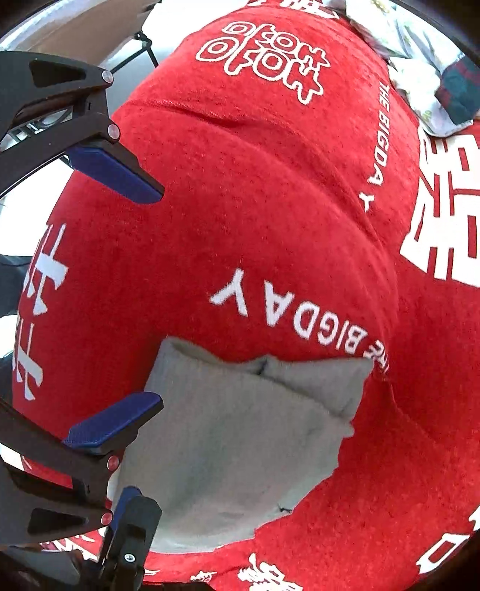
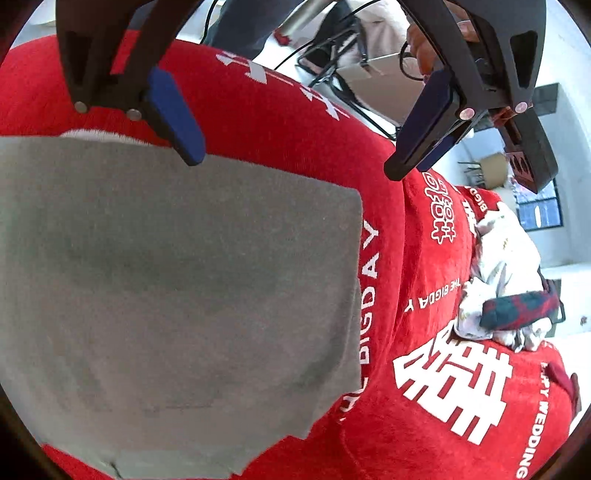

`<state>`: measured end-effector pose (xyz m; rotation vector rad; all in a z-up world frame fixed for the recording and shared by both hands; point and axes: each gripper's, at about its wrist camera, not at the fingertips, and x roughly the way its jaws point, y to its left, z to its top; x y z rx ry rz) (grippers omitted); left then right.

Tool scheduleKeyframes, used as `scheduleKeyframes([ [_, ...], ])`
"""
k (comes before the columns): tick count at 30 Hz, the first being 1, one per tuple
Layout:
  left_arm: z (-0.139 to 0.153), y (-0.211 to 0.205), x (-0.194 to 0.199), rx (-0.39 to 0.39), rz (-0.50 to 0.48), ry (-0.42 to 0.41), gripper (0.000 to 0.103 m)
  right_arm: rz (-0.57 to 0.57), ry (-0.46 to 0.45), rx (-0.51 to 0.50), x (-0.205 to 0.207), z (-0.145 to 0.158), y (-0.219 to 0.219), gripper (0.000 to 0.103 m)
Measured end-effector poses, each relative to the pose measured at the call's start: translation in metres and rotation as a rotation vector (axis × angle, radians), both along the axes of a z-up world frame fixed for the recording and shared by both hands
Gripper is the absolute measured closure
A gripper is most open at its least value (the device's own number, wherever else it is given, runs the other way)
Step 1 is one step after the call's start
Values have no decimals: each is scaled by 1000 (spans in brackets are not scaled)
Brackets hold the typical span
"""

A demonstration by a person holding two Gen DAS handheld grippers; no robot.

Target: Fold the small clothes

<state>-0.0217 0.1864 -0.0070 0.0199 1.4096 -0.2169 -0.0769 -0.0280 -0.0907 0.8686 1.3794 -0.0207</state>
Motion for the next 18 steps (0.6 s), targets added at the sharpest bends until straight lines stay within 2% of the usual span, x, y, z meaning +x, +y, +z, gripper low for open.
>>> scheduleKeyframes([
  [11,-8,-4,11,-14,-48,28,1,-100,3,19,-26,-16,-14,0],
  [18,-23,6,22,13,-54,58,1,-248,-16,152,-42,-38,-19,0],
])
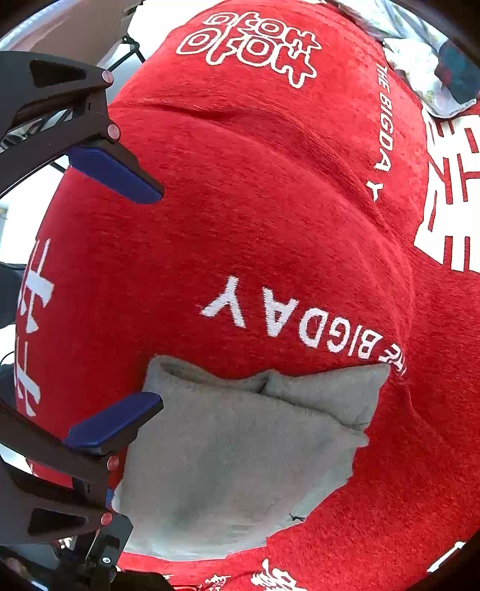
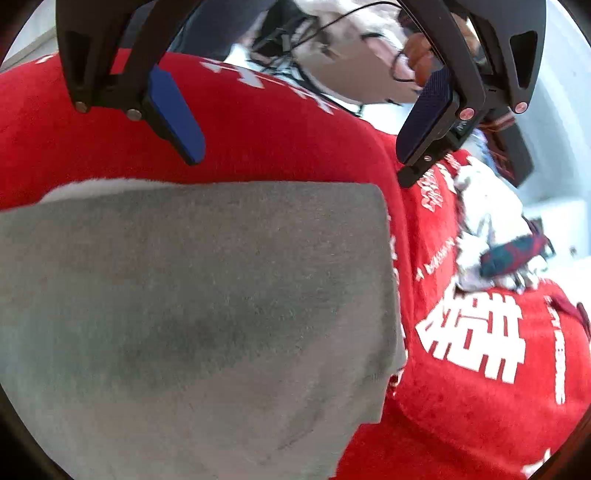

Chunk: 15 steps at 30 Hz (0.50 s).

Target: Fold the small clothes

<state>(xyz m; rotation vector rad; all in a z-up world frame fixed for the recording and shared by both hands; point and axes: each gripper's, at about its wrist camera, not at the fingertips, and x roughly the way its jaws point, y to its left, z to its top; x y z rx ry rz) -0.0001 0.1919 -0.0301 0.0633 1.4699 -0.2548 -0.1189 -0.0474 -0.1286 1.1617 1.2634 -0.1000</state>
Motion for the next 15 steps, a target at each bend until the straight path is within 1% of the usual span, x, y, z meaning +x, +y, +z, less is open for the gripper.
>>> scheduleKeyframes([
  [6,-10,-4,15,-44,11,31,1,-73,-19,89,-1,-19,9,0],
  [10,-16,-15,22,-59,-3,38,1,-116,-51,110,3,-23,10,0],
  [11,-18,-18,23,-50,-13,37,1,-131,-61,114,4,-23,9,0],
  [13,-25,-24,24,-8,-34,31,1,-168,-85,130,2,-23,5,0],
  [14,-32,-26,24,40,-52,24,1,-177,-90,133,3,-23,4,0],
  [15,-38,-27,23,65,-66,29,1,-190,-97,139,4,-22,3,0],
])
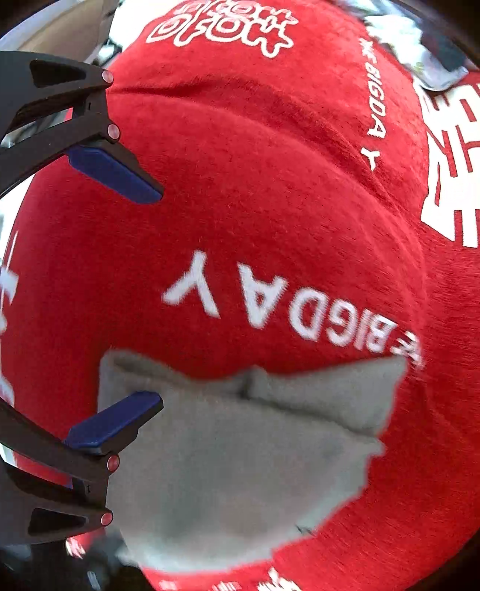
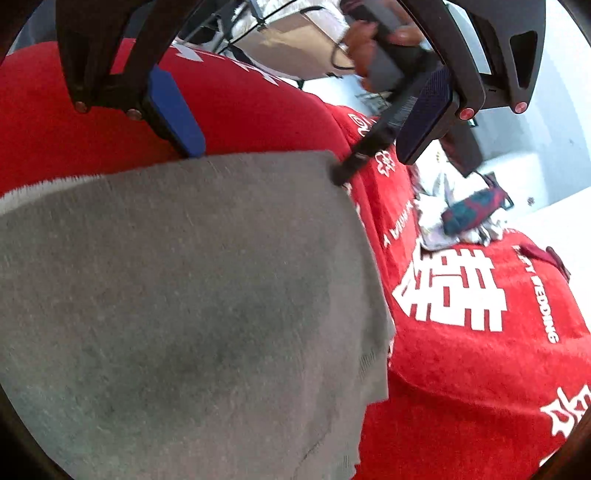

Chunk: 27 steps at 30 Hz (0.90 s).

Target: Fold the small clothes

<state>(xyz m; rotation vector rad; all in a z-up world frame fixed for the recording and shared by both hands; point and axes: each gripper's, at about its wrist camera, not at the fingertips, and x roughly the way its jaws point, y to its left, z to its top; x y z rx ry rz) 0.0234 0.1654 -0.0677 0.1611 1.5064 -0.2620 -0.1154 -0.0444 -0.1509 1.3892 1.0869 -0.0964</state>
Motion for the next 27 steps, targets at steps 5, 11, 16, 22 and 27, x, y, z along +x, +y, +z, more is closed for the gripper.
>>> scheduleKeyframes([
  [5,-6,4,-4,-16,-27,15,1,-19,-10,13,1,1,-3,0],
  [11,5,16,-1,-11,-35,8,1,-75,-48,57,1,-6,4,0],
  [16,9,26,8,-39,-10,21,1,-90,-88,69,15,-11,15,0],
  [22,16,24,22,-59,-22,9,1,-136,-112,101,29,-15,15,0],
  [27,24,14,30,-75,-36,-2,1,-188,-123,134,29,-18,11,0],
])
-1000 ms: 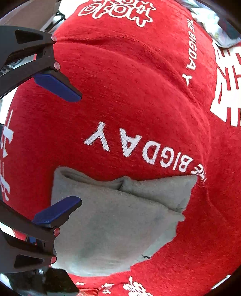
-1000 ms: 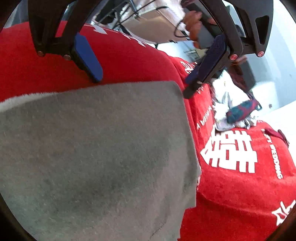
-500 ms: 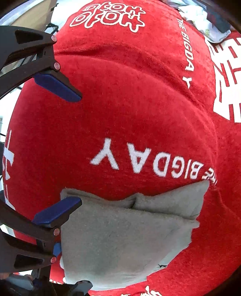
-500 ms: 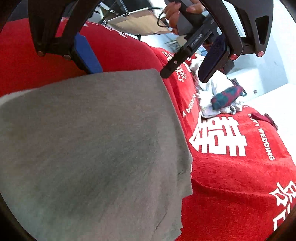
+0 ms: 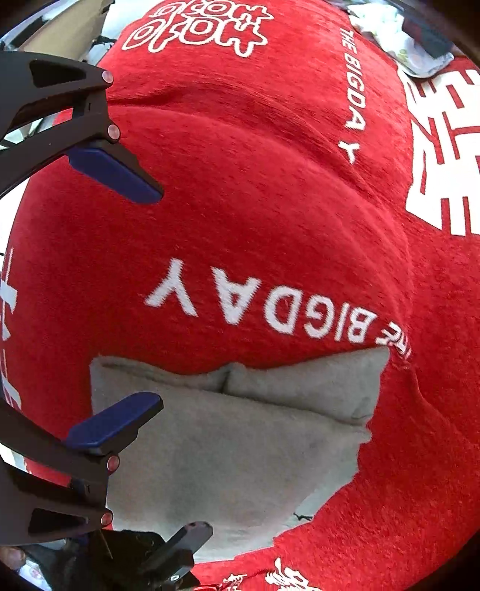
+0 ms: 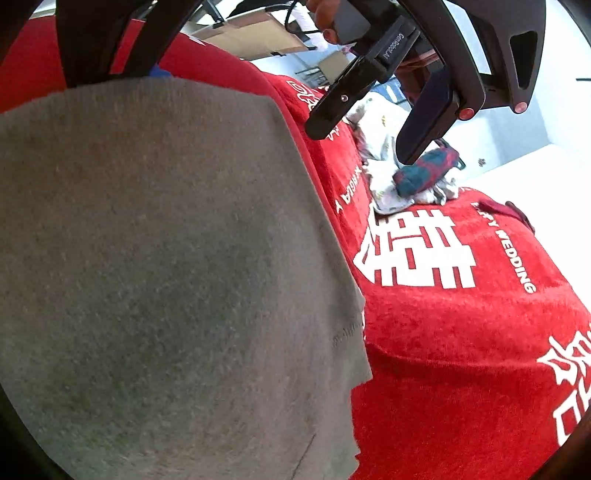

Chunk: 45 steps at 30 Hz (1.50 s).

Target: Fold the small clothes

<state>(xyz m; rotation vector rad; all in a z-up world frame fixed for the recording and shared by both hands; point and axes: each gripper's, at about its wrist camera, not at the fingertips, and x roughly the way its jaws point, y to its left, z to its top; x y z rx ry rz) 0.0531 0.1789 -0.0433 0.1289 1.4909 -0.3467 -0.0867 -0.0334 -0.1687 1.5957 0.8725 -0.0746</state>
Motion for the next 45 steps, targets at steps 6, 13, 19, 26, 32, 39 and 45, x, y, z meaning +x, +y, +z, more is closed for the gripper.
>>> scheduleKeyframes([
  [6,0,-17,3,-23,-8,-4,1,-36,23,30,-9,-1,-2,7],
  [13,5,-12,27,-258,49,74,1,-54,93,72,-18,-14,-6,94],
  [19,-9,-30,49,-354,50,180,1,15,-38,-14,-3,26,-21,94],
  [26,-30,-73,62,-464,40,300,1,68,-107,-45,2,53,-35,94],
  [32,-31,-119,67,-507,-57,322,1,146,-104,-78,3,61,-31,94],
  [39,-33,-161,61,-359,-136,235,14,382,34,-168,-16,66,-23,77],
  [45,-41,-166,54,-288,-150,214,15,405,94,-368,-35,96,-62,42],
])
